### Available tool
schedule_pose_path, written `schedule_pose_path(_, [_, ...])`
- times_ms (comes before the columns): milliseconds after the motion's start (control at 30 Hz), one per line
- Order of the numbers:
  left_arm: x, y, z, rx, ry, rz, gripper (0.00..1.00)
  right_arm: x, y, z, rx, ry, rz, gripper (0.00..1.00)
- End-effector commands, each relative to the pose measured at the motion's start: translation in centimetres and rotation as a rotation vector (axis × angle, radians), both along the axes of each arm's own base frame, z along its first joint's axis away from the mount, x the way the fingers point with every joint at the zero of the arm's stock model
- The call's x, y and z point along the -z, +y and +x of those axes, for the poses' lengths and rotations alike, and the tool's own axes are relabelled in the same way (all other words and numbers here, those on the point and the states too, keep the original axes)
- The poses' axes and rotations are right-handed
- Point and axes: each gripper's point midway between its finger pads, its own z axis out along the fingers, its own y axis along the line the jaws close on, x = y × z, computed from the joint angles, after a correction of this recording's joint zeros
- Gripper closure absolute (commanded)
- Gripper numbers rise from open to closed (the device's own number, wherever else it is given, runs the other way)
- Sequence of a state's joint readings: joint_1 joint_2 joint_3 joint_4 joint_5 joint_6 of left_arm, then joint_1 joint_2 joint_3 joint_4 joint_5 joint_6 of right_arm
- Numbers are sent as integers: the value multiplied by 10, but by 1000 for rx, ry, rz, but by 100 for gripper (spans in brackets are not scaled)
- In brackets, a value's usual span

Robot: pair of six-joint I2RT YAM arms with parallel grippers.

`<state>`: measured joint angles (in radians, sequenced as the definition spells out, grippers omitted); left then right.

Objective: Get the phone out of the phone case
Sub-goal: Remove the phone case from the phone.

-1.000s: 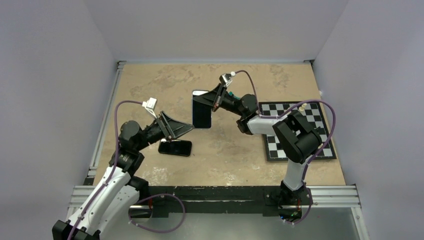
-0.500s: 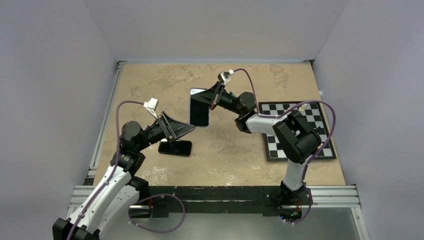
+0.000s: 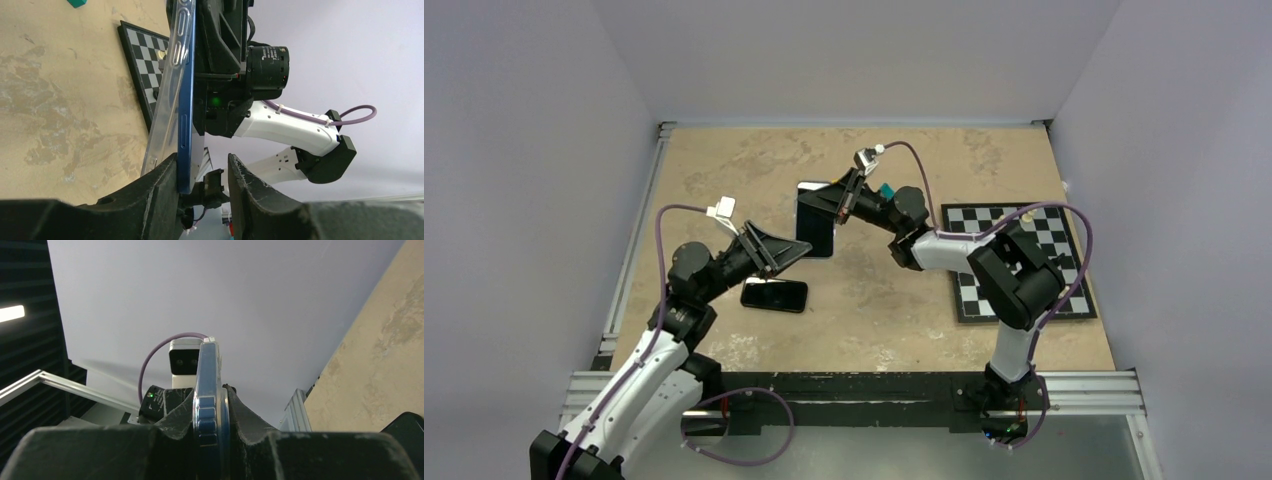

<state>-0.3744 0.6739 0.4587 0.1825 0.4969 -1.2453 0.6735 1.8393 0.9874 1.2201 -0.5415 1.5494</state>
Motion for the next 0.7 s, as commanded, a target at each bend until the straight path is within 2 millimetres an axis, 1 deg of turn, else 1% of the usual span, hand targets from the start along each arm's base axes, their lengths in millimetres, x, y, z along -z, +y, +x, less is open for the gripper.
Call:
schedule_pose_path(0, [-7,10,24,-127,-58,-36,60,-61,-7,-35,-49,-137,98,100])
schedule_pose_path(67, [-13,5,25,-97,-72,-44,68,-55,-6,-36,-57,-137,70,100])
schedule_pose_path(133, [-15,0,25,-62,-77,-35,79,-50,-4,-40,-75,-145,46,100])
schedule_pose_path(267, [-19,-2,23,-46,-101,-34,93,-42,-4,-45,-100,-170,-2,100])
schedule_pose_path(333, [-22,-2,23,-40,-115,-26,97,-44,-6,-48,-108,-190,-2,100])
schedule_pose_path(367, [-25,-3,21,-34,-125,-24,100,-45,-7,-50,-114,-204,1,96])
schedule_pose_path(400, [-26,-2,20,-35,-130,-20,100,-46,-8,-52,-124,-217,-1,87])
schedule_pose_path(500, [-29,2,18,-57,-131,-24,100,-44,-11,-56,-161,-257,-15,67])
schedule_pose_path(600, [-32,9,16,-95,-120,-29,100,-41,-19,-64,-198,-307,-15,48])
schedule_pose_path(667, [-33,13,16,-120,-107,-40,100,-41,-26,-71,-218,-346,-2,32])
